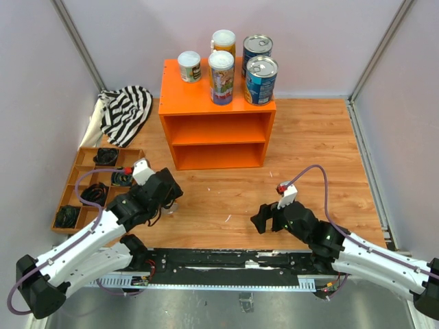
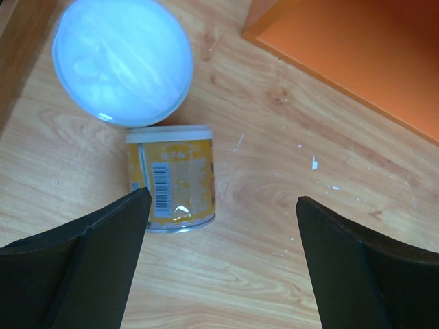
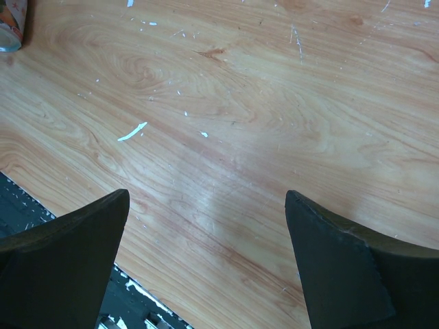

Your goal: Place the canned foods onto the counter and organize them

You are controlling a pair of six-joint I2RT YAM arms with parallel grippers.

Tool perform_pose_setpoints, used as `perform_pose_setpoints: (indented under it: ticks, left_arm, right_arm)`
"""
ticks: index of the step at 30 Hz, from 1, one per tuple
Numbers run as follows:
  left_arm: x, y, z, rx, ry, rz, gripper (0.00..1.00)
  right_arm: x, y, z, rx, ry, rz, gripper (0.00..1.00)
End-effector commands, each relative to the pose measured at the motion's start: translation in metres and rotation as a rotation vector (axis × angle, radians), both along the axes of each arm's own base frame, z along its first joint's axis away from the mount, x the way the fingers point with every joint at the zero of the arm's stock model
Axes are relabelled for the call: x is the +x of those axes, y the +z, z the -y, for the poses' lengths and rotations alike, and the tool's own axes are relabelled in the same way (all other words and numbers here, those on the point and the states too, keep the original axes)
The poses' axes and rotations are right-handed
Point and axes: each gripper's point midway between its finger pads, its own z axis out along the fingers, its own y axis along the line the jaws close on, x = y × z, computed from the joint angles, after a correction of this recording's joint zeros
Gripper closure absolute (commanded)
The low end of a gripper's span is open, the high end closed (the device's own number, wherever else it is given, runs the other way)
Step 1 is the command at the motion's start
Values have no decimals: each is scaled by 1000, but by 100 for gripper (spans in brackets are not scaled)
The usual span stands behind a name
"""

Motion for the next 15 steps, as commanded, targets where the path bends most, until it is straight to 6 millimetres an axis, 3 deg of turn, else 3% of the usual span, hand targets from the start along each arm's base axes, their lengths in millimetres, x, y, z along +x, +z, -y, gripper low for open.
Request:
perform_pose_setpoints:
  ticks: [1, 15]
  left_arm:
    - [-6, -9, -7, -31, 67, -7, 8]
    - [-14, -50, -19, 36, 109, -68, 5]
  right_arm:
    - [-5, -8, 1, 2, 4, -17, 4]
    - [-7, -15, 2, 8, 8, -24, 3]
